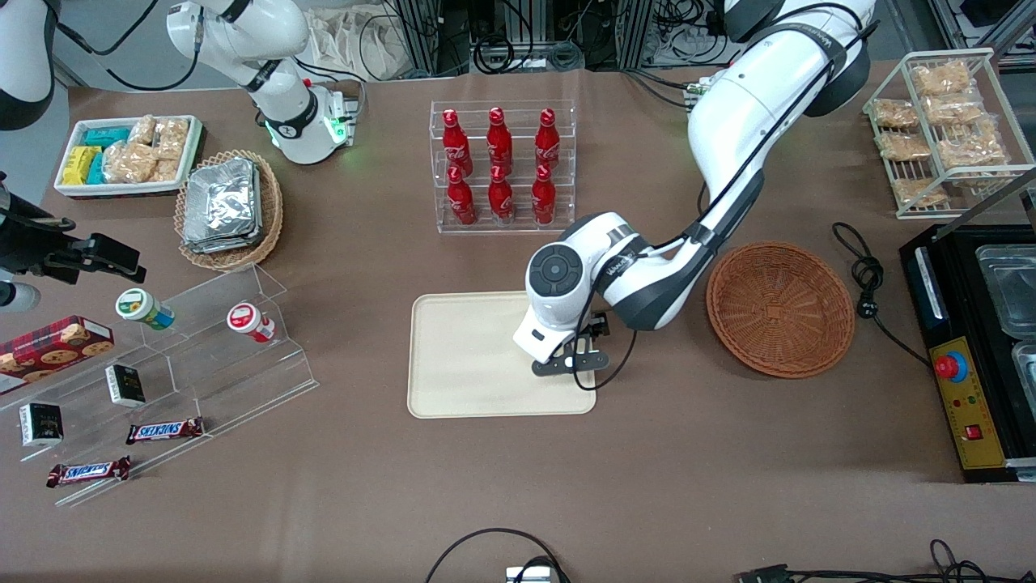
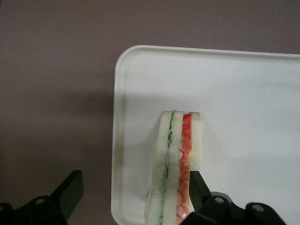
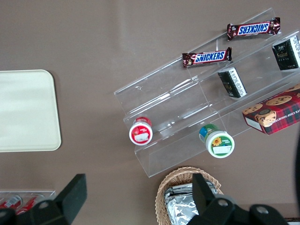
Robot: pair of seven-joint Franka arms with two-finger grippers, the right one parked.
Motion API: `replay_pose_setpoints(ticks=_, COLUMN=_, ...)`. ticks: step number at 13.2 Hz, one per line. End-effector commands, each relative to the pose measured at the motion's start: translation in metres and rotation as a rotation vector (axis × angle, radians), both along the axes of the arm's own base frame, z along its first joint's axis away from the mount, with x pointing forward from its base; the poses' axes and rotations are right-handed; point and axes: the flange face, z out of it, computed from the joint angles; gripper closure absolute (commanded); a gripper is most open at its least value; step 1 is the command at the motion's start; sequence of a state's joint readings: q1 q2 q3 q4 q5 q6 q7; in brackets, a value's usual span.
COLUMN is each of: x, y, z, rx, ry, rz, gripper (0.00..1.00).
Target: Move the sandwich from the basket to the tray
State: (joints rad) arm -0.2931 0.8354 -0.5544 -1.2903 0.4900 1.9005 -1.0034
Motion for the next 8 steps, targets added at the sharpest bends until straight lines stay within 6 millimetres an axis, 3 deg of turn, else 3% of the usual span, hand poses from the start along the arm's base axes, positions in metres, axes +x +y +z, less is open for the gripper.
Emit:
replay_pose_setpoints(ticks=1, x=0.005, y=0.009, z=0.042, rx=0.053, ry=-0.024, rz=0.036, gripper=0.0)
replay_pose_setpoints(ticks=2, x=0.007, y=0.013, z=0.057, rx=0.062, ry=-0.038, rz=0.043, gripper=0.0)
replay_pose_setpoints(ticks=8, x=0.038, y=0.087, z=0.153, rx=0.069, ry=-0.125, rz=0.171, gripper=0.0)
